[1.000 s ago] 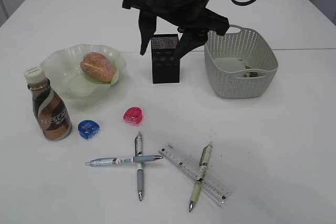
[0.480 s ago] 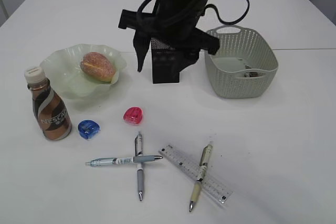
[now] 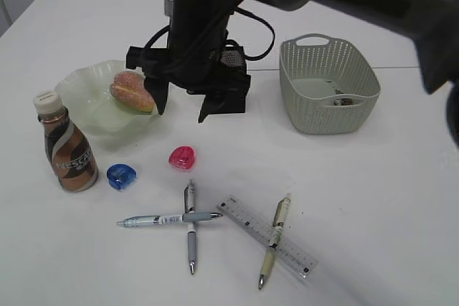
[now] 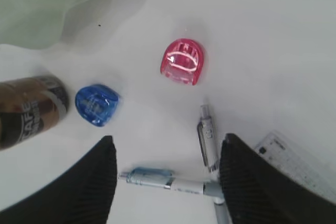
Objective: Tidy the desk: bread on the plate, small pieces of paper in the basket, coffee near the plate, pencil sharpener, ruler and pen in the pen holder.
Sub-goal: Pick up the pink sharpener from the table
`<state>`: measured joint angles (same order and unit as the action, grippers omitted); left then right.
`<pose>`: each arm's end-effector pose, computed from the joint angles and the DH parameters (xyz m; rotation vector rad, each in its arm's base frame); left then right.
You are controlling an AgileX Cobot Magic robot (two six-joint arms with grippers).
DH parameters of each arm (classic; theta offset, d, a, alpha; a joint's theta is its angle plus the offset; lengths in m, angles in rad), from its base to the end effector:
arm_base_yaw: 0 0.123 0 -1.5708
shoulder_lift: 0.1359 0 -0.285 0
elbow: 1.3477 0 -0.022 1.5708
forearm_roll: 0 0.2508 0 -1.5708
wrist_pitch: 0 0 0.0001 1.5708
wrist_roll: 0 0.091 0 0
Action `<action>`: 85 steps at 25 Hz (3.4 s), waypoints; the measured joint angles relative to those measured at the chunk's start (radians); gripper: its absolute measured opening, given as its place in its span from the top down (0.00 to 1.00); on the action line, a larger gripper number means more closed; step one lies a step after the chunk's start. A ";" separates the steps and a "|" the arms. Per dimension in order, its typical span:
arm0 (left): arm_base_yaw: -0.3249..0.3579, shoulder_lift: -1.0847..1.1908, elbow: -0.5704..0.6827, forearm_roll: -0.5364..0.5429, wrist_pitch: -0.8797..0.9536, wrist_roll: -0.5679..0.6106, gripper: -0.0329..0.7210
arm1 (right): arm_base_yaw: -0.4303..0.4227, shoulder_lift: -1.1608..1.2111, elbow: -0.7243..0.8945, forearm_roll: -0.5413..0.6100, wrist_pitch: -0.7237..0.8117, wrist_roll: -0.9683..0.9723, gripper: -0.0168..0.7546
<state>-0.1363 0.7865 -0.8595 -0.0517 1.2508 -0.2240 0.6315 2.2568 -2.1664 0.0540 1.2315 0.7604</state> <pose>0.1122 -0.0199 0.3312 -0.1228 2.6696 -0.1870 0.3924 0.2927 0.2524 0.1999 2.8875 0.3748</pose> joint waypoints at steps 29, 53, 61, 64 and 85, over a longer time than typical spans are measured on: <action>0.000 -0.002 0.000 0.000 0.000 0.011 0.39 | 0.008 0.300 -0.216 -0.084 0.006 0.105 0.39; 0.000 -0.002 0.000 0.000 0.000 0.011 0.39 | 0.009 0.319 -0.216 -0.073 0.006 0.125 0.40; 0.000 -0.002 0.000 0.000 0.000 0.011 0.39 | 0.009 0.325 -0.216 -0.003 -0.016 0.126 0.40; 0.000 -0.002 0.000 0.000 0.000 0.011 0.39 | 0.009 0.325 -0.216 -0.003 -0.018 0.127 0.40; 0.000 -0.002 0.000 0.000 0.000 0.011 0.39 | 0.009 0.337 -0.216 -0.082 -0.049 0.128 0.40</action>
<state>-0.1363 0.7848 -0.8595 -0.0517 1.2508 -0.2132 0.6406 2.5940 -2.3825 -0.0280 1.1822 0.8887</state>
